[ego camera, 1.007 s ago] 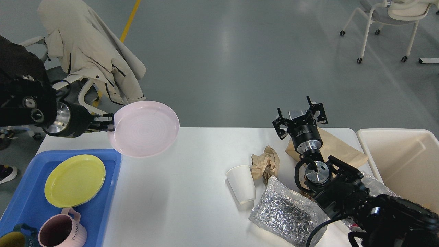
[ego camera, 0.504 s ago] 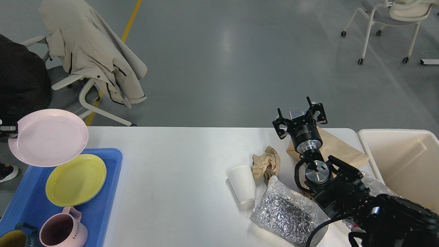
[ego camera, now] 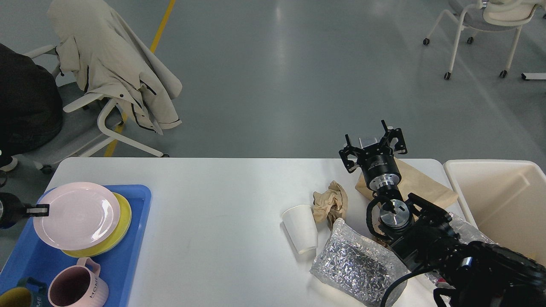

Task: Tidy desktop
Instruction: 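Lift the pink plate and lay it on the yellow plate, then release the pink plate and raise the left gripper away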

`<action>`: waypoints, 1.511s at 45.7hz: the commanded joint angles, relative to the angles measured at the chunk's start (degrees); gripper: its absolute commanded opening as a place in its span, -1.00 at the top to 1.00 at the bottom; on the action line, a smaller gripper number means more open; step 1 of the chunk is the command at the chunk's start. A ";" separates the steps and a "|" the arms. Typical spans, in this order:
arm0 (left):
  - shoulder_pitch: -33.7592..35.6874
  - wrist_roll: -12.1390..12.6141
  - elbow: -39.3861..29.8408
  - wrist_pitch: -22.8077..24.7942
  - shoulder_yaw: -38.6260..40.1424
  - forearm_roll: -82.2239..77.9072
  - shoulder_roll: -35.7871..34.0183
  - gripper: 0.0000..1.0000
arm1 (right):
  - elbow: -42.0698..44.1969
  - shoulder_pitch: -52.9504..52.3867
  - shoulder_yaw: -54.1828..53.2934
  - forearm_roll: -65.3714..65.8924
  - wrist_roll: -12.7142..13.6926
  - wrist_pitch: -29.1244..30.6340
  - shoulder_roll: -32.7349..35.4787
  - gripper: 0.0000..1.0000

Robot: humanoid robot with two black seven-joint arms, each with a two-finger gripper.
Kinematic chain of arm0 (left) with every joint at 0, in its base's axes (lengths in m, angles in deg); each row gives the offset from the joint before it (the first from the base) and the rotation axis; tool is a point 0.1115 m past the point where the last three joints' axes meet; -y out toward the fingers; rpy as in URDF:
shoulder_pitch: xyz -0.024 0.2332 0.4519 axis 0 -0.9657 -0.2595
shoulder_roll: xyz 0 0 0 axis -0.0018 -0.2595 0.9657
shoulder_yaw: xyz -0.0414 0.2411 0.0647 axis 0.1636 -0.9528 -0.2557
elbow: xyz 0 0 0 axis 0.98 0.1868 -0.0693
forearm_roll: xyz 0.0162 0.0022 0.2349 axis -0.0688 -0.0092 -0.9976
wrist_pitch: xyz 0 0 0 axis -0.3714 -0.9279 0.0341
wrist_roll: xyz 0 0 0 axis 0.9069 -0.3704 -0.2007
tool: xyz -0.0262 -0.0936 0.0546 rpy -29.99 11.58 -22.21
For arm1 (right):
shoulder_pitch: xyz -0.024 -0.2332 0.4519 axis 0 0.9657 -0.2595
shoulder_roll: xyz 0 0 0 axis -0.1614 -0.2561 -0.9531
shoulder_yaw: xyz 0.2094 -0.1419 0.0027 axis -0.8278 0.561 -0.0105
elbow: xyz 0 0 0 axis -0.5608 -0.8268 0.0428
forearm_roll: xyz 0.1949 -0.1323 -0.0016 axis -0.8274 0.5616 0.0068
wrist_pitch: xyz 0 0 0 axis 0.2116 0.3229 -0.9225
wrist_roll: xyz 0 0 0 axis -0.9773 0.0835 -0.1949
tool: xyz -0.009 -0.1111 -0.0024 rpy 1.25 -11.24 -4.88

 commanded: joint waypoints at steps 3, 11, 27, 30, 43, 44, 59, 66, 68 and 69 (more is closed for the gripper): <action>-0.66 0.44 -0.03 -0.18 1.48 -0.02 0.99 0.53 | 0.00 0.00 0.00 0.00 -0.03 0.00 0.00 -1.00; 0.21 -0.52 -0.03 0.61 1.40 -0.02 0.64 -0.06 | 0.00 0.00 0.00 0.00 0.06 0.00 0.00 -1.00; 5.58 -5.62 -0.03 5.97 2.72 -0.11 -3.05 -0.64 | 0.00 0.00 0.00 0.00 0.06 0.00 0.00 -1.00; 5.67 -6.15 -0.12 6.23 2.72 -0.11 -3.32 -0.74 | 0.00 0.00 0.00 0.00 -0.03 0.00 -0.09 -1.00; 4.88 -7.20 -0.12 6.23 2.10 -0.20 -4.11 -0.84 | 0.00 0.00 0.00 0.00 -0.03 0.00 0.00 -1.00; 4.88 -7.20 -0.12 6.23 2.10 -0.20 -4.11 -0.85 | 0.00 0.00 0.00 0.00 -0.03 0.00 0.00 -1.00; 4.44 -7.11 -0.38 6.14 2.63 -0.11 -3.58 -0.91 | 0.00 0.00 0.00 0.00 -0.03 0.00 0.00 -1.00; 4.35 -7.11 -0.38 6.14 2.72 -0.11 -3.41 -0.92 | 0.00 0.00 0.00 0.00 -0.03 0.00 0.00 -1.00; 4.35 -7.11 -0.47 6.14 2.72 -0.11 -3.32 -0.92 | 0.00 0.00 0.00 0.00 -0.03 0.00 -0.09 -1.00; 4.35 -7.11 -0.38 6.06 2.72 -0.11 -3.32 -0.92 | 0.00 0.00 0.00 0.00 -0.03 0.00 0.00 -1.00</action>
